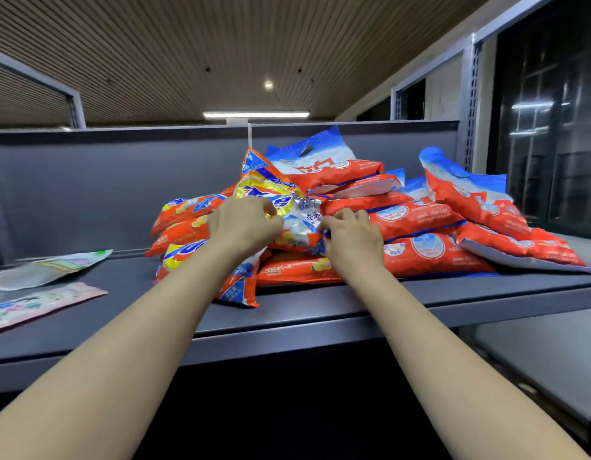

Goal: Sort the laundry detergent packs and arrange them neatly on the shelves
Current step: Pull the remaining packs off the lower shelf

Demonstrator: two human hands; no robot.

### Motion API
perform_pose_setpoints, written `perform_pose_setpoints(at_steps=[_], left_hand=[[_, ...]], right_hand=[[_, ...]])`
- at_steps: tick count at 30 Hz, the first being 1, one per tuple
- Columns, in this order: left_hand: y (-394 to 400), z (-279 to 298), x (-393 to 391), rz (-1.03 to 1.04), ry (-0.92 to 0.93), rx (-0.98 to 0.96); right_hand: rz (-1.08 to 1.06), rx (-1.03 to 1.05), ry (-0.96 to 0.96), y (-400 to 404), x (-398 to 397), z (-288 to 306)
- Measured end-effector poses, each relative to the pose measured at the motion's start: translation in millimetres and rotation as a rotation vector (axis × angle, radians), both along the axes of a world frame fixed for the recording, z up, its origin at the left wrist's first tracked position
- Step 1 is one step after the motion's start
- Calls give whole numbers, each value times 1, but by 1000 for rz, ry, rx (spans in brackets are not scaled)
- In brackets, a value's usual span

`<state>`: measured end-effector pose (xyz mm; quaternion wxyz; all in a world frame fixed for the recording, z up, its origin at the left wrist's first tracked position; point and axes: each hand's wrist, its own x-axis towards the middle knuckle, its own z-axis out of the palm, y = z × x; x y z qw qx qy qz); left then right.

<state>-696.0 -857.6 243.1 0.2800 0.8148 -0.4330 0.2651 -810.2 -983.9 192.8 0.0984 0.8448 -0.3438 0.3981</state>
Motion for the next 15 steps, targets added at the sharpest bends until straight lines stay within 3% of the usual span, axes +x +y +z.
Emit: perform_pose_setpoints(at_steps=[7,15], left_hand=[[11,-10,16,-190,163,166],[38,-13,16,-119,27,-76]], right_hand=[[26,143,66,-8,3,6],[167,226,-113,27,-4,3]])
